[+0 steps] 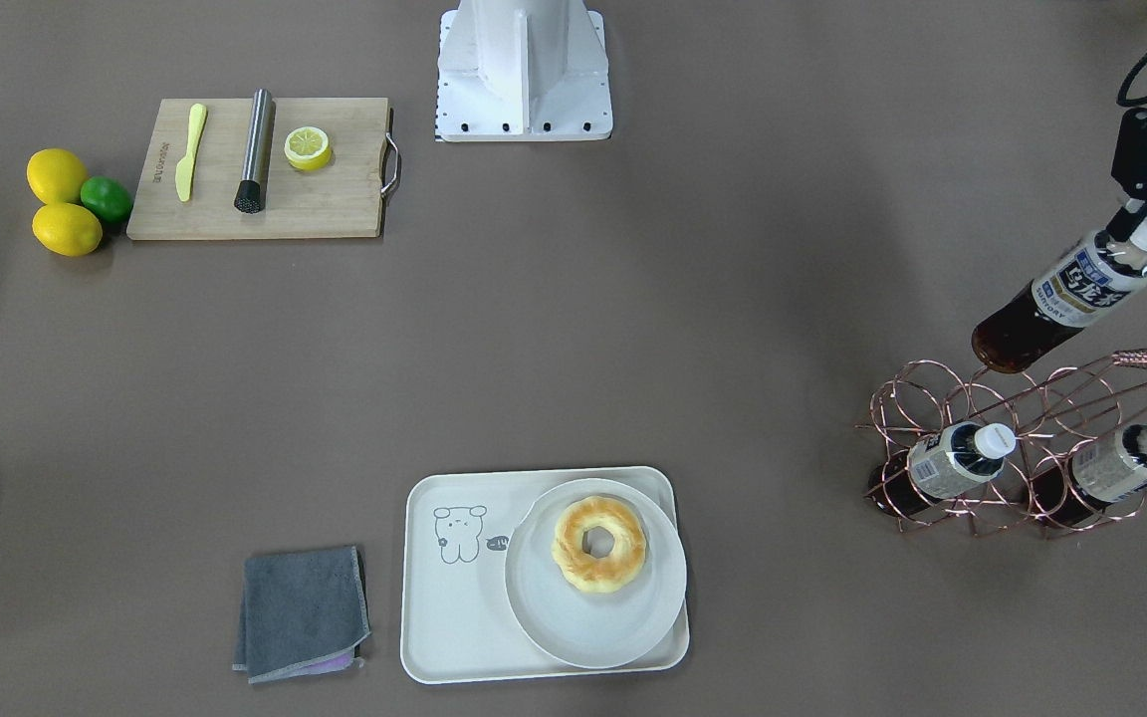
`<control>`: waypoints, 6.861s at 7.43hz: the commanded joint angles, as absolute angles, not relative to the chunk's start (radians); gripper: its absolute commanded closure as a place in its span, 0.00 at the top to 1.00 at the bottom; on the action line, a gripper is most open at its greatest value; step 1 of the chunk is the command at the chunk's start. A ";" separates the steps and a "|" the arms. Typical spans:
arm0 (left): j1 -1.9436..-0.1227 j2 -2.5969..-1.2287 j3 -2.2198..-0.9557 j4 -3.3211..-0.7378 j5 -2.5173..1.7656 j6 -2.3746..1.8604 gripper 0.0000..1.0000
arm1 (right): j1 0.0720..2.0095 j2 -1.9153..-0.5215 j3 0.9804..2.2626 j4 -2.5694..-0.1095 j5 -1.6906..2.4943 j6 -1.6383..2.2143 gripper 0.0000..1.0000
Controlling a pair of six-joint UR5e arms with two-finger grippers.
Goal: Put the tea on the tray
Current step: 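Lift the tea bottle out of the rack with the left gripper, then carry the bottle toward the tray and set it upright on the table, then open the left gripper and withdraw it back to the rack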
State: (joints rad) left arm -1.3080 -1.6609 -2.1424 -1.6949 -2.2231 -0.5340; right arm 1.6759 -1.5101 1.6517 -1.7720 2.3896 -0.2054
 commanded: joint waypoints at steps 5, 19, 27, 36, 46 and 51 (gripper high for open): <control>-0.945 -1.633 -2.347 -1.671 -2.113 -0.924 0.00 | 1.697 -1.531 1.652 -1.764 2.390 -0.209 1.00; -0.517 -2.463 -1.867 -1.277 -1.681 -1.183 0.00 | 1.727 -1.566 1.641 -1.763 2.387 -0.218 1.00; -0.463 -2.442 -1.825 -1.310 -1.641 -1.201 0.00 | 1.727 -1.578 1.651 -1.763 2.390 -0.212 1.00; -0.449 -2.402 -1.827 -1.379 -1.637 -1.198 0.97 | 1.727 -1.568 1.652 -1.761 2.411 -0.207 1.00; -0.684 -2.207 -1.987 -1.519 -1.741 -0.927 0.98 | 1.726 -1.546 1.664 -1.761 2.428 -0.167 1.00; -0.996 -1.882 -2.078 -1.552 -2.018 -0.639 0.98 | 1.684 -1.513 1.672 -1.761 2.431 -0.132 1.00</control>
